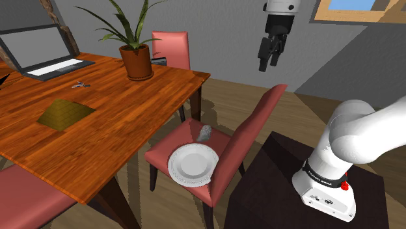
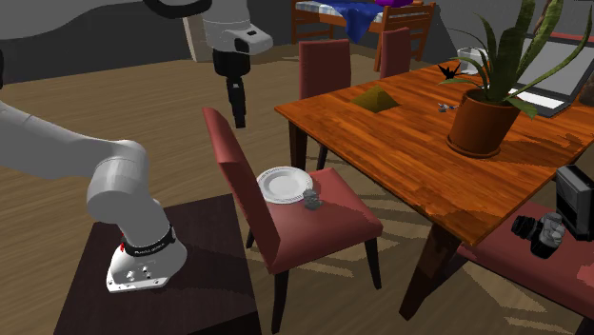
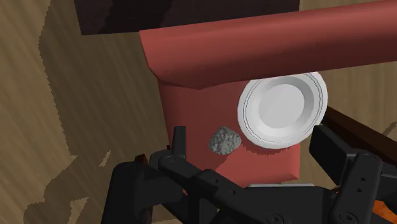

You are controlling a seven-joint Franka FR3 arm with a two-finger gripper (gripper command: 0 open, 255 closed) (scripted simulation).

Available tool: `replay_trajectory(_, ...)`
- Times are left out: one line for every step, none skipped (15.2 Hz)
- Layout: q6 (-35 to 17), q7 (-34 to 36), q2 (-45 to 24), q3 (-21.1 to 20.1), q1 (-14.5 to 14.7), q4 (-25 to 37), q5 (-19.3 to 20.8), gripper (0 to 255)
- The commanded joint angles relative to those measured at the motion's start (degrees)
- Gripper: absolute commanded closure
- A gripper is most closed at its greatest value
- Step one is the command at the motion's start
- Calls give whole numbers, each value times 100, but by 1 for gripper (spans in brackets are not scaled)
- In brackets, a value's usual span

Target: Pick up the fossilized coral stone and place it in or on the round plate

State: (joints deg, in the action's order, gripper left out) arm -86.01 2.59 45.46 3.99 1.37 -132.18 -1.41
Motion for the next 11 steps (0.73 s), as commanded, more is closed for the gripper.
replay_trajectory(0,0,0,0,0,0,0,0)
replay_trajectory(-155,148,-127,-75,-15,-65,-37,0)
replay_trajectory(-309,294,-262,-148,-30,-123,-73,0)
replay_trajectory(-463,439,-406,-220,-46,-172,-107,0)
replay_trajectory(-617,584,-556,-289,-59,-213,-137,0)
replay_trajectory(-769,727,-715,-357,-74,-246,-167,0)
replay_trajectory(-921,869,-880,-423,-88,-270,-193,0)
replay_trajectory(-1071,1011,-1053,-487,-103,-287,-217,0)
replay_trajectory(-1219,1152,-1232,-548,-117,-295,-238,0)
replay_trajectory(-1365,1293,-1417,-607,-132,-296,-256,0)
replay_trajectory(-1508,1434,-1608,-663,-146,-288,-270,0)
